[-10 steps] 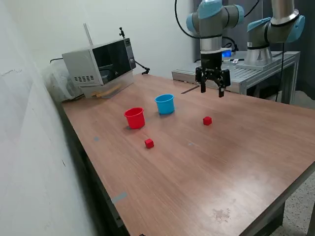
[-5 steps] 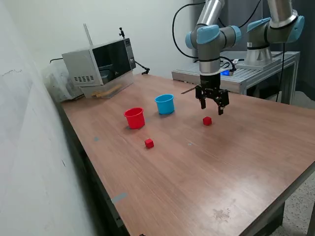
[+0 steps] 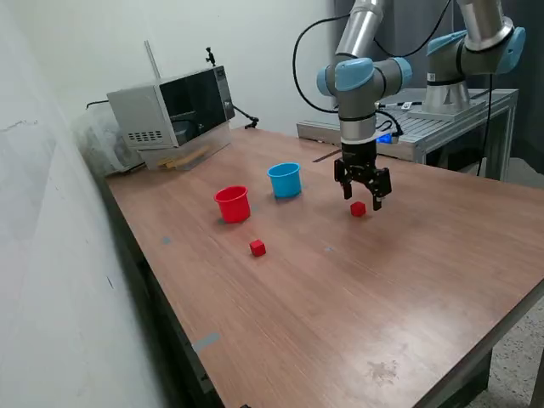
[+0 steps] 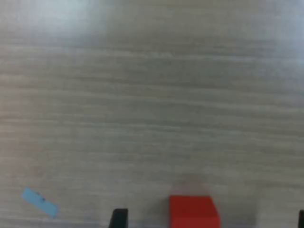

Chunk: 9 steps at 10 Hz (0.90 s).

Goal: Place red objects in the red bin, and blue objects in the blue bin.

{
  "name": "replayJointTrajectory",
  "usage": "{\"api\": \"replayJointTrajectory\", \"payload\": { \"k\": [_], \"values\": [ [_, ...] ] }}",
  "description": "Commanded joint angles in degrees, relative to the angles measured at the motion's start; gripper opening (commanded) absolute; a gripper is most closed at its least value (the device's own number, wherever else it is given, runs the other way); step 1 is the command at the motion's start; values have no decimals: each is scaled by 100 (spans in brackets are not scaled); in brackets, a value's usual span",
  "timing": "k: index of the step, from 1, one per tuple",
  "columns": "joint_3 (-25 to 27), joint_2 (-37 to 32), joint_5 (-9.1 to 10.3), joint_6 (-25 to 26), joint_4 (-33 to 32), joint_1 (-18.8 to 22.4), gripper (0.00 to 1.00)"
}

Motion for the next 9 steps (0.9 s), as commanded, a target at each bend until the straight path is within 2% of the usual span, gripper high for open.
{"api": "replayJointTrajectory", "payload": {
  "k": [1, 3, 4, 6, 7, 9],
  "values": [
    [-97, 105, 0, -104, -28, -90, 100],
    [-98, 149, 0, -192, -80, -99, 100],
    [-89, 149, 0, -201, -89, -151, 0],
    [-71, 149, 9, -332, -89, -178, 0],
    [-54, 140, 9, -716, -72, -178, 0],
    [-27, 96, -26, -807, -37, -152, 0]
  ]
}}
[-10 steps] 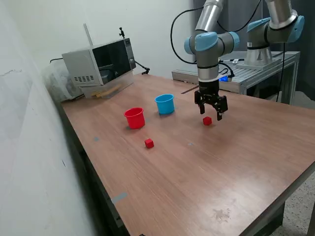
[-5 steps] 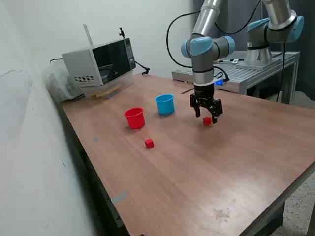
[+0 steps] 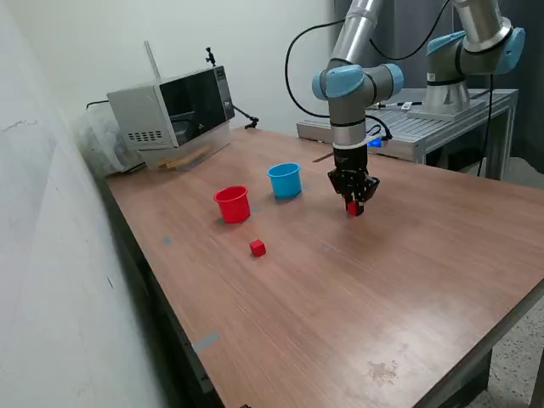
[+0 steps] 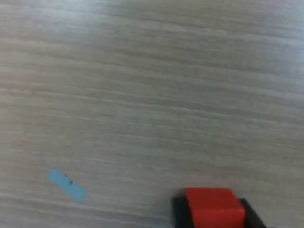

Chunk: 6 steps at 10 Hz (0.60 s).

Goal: Place red objects in the red bin, and blue objects in the blue bin.

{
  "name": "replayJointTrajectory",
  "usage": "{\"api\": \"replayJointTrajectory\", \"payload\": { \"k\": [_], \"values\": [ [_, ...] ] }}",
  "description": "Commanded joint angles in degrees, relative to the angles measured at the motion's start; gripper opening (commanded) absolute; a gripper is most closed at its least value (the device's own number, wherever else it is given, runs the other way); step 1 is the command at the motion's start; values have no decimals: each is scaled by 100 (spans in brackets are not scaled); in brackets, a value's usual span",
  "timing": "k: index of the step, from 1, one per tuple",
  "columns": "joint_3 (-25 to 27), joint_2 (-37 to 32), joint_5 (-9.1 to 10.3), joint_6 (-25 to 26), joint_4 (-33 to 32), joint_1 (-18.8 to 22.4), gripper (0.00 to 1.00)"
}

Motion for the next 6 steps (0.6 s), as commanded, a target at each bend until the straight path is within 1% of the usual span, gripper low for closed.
{"api": "replayJointTrajectory", "payload": {
  "k": [1, 2, 4, 5, 6],
  "values": [
    [83, -213, -44, -221, 61, 66, 0],
    [153, -607, -35, -222, 262, 84, 0],
    [110, -1503, -9, -222, 868, 84, 0],
    [92, -1777, -9, -222, 1018, 84, 0],
    [-91, -1806, -26, -222, 1037, 58, 0]
  ]
}}
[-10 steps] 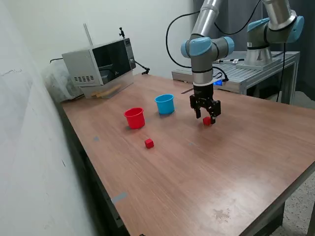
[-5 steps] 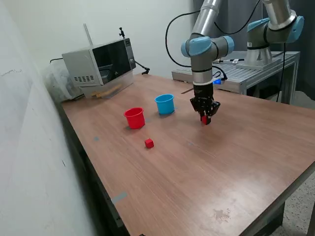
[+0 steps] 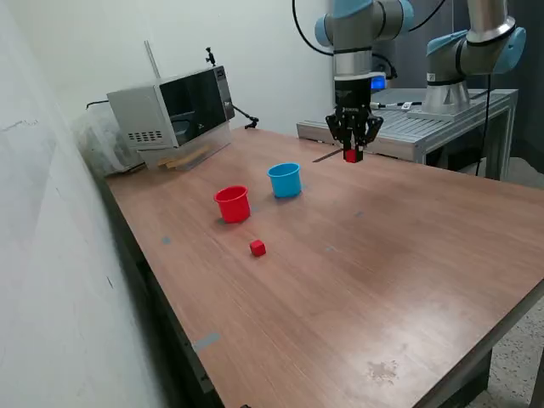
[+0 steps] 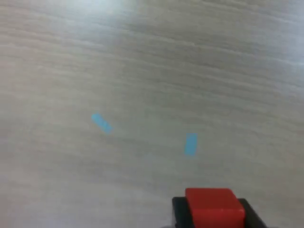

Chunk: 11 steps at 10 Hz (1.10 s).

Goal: Place red objects in the red bin, and blue objects in the blue bin.

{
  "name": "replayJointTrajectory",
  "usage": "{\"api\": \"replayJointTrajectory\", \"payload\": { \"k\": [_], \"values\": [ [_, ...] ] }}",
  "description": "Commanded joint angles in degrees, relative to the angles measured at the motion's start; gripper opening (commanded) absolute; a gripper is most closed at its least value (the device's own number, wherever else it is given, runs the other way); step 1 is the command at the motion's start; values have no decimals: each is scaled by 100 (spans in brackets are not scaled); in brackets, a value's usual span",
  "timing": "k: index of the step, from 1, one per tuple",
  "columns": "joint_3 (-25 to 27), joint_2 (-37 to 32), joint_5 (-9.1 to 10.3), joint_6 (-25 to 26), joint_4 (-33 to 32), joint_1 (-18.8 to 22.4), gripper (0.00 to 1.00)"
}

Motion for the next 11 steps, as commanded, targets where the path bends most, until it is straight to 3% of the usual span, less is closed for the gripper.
{"api": "replayJointTrajectory", "payload": {
  "k": [1, 2, 5, 7, 11],
  "values": [
    [-416, -205, -20, -3, 168, -69, 0],
    [-862, -4, -20, -3, 168, -96, 0],
    [-2172, 970, -55, -3, 168, -832, 0],
    [-2824, 1656, -212, -3, 212, -1289, 0],
    [-3222, 2282, -213, -3, 195, -1616, 0]
  ]
}}
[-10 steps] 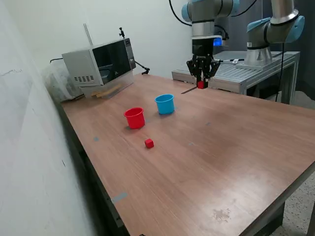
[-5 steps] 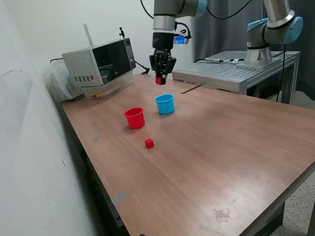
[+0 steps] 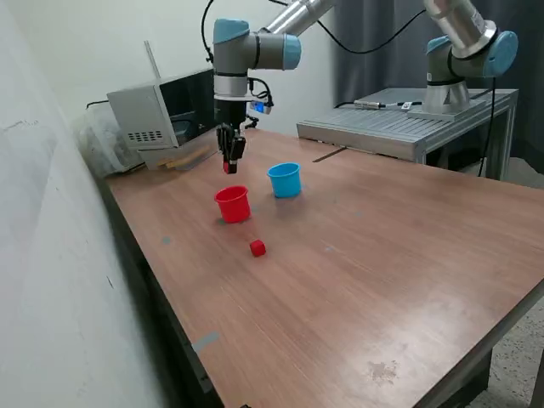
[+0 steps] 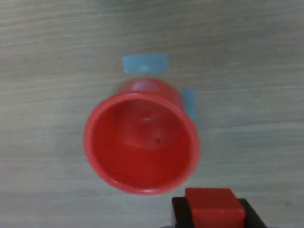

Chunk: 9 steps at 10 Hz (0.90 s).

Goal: Place red objects in the red bin, and blue objects in the blue bin.

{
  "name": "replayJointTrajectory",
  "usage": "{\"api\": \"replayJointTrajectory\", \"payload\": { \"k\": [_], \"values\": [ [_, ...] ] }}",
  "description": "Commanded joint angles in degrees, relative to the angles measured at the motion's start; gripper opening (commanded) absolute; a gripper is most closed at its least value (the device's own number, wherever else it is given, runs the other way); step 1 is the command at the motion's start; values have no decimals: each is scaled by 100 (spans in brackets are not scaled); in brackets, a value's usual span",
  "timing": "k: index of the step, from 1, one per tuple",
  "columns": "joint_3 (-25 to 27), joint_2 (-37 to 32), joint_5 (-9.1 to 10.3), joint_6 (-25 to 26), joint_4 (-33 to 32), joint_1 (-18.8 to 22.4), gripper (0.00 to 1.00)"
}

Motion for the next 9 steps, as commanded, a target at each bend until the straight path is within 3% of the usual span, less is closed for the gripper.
{"api": "replayJointTrajectory", "payload": {
  "k": [1, 4, 5, 9],
  "values": [
    [-101, 248, -6, 0, -16, -169, 0],
    [-30, 257, -23, 0, -16, -257, 0],
    [-30, 249, -23, 0, -25, -275, 100],
    [5, 161, -15, -184, -8, -275, 100]
  ]
}}
